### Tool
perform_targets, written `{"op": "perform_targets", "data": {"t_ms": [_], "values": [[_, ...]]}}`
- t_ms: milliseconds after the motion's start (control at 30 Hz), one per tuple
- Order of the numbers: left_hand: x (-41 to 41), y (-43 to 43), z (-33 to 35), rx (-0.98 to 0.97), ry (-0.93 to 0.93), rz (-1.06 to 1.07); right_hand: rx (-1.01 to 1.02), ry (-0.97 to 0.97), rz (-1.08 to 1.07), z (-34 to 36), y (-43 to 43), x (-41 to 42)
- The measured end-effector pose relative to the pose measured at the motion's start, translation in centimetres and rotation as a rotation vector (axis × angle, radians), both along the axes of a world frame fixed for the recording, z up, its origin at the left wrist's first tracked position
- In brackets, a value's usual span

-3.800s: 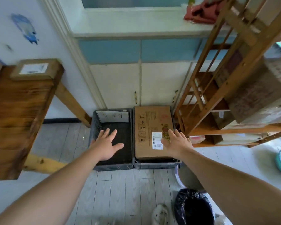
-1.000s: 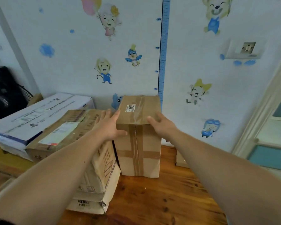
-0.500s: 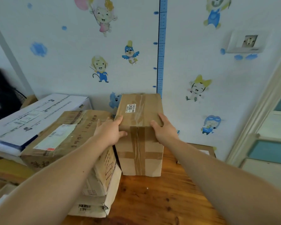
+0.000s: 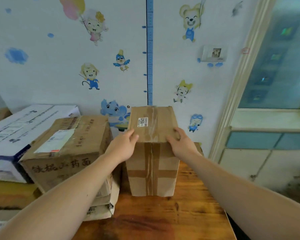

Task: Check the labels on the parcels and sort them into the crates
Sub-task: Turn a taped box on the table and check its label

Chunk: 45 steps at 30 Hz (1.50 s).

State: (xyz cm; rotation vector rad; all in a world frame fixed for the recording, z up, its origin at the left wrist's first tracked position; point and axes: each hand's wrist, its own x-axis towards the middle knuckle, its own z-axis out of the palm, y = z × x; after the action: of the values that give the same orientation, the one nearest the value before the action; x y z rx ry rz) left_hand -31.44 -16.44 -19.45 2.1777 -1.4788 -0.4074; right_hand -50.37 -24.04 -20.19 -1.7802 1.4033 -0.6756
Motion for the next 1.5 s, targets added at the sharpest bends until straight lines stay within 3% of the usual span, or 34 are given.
{"op": "perform_targets", "data": {"t_ms": [533,767,867,1000,1200,1400,1500], "values": [[-6.1,6.4,0.7,-0.158,0.419,0.154,-0.058,0.121,0.048,1.6,9.6,-9.2],[-10.7,8.8,0.3,-0.136,0.44,0.166,-0.078,0.125,0.128,1.2,12.9,-14.0],[-11.1,9.3,-0.2,-0.152,0.45,0.253,-0.134,0.169,0.197,1.1,14.2,-14.2],[-12.5,9.5,0.0,-0.148,0.605,0.496,-0.189,0.212,0.211,0.9,15.2,-13.9],[-12.7,9.9,-0.6,-0.18,0.778,0.472,-0.197,0.238,0.224,0.7,17.4,-11.9],[-9.9,10.1,0.6,-0.1,0.639,0.303,-0.239,0.414,0.4,2.5,18.8,-9.8],[-8.3,10.1,0.3,-0.084,0.723,0.234,-0.417,0.341,0.234,4.5,16.2,-11.2]]}}
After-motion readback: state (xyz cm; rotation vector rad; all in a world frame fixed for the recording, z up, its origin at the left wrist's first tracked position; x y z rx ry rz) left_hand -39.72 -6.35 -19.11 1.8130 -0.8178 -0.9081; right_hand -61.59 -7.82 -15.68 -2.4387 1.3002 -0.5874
